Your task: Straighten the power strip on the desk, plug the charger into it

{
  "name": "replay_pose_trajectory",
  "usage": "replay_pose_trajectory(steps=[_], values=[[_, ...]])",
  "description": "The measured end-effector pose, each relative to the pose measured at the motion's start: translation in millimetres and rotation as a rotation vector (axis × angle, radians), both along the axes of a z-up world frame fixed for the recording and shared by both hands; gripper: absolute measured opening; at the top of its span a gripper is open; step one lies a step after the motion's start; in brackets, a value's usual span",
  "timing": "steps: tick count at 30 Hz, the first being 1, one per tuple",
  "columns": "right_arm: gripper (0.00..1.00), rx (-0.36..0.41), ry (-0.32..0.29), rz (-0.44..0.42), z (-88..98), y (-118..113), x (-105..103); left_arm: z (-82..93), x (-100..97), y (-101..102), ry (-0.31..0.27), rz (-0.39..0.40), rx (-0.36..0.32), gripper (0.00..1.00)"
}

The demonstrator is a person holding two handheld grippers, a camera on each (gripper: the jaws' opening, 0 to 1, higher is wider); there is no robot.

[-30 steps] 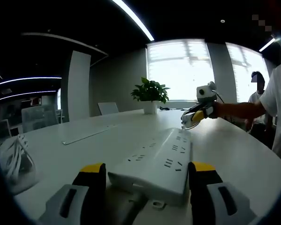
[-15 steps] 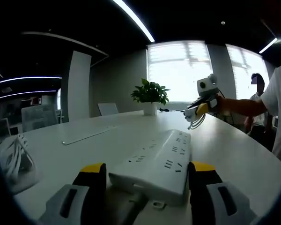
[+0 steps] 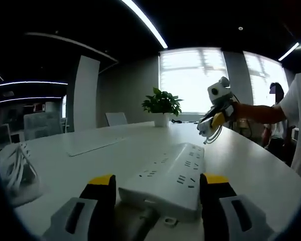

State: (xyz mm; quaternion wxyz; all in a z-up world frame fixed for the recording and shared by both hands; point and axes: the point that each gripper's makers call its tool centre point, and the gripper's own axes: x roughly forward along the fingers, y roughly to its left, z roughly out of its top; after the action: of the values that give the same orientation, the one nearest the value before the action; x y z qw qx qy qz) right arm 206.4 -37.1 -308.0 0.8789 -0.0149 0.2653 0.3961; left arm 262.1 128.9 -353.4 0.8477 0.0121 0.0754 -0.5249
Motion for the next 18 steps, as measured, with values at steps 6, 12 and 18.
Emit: replay_pose_trajectory(steps=[6,12,18], values=[[0.27,-0.006,0.107,-0.051,-10.7,2.3,2.8,15.6,0.6,1.1,-0.025,0.009,-0.058,0.76],[0.27,-0.011,0.188,-0.112,-17.4,1.1,8.4,15.3,-8.4,-10.6,-0.082,-0.020,-0.001,0.79],[0.27,-0.041,0.243,-0.130,-20.1,3.5,8.0,0.0,-19.2,-26.6,-0.137,-0.059,0.117,0.79]])
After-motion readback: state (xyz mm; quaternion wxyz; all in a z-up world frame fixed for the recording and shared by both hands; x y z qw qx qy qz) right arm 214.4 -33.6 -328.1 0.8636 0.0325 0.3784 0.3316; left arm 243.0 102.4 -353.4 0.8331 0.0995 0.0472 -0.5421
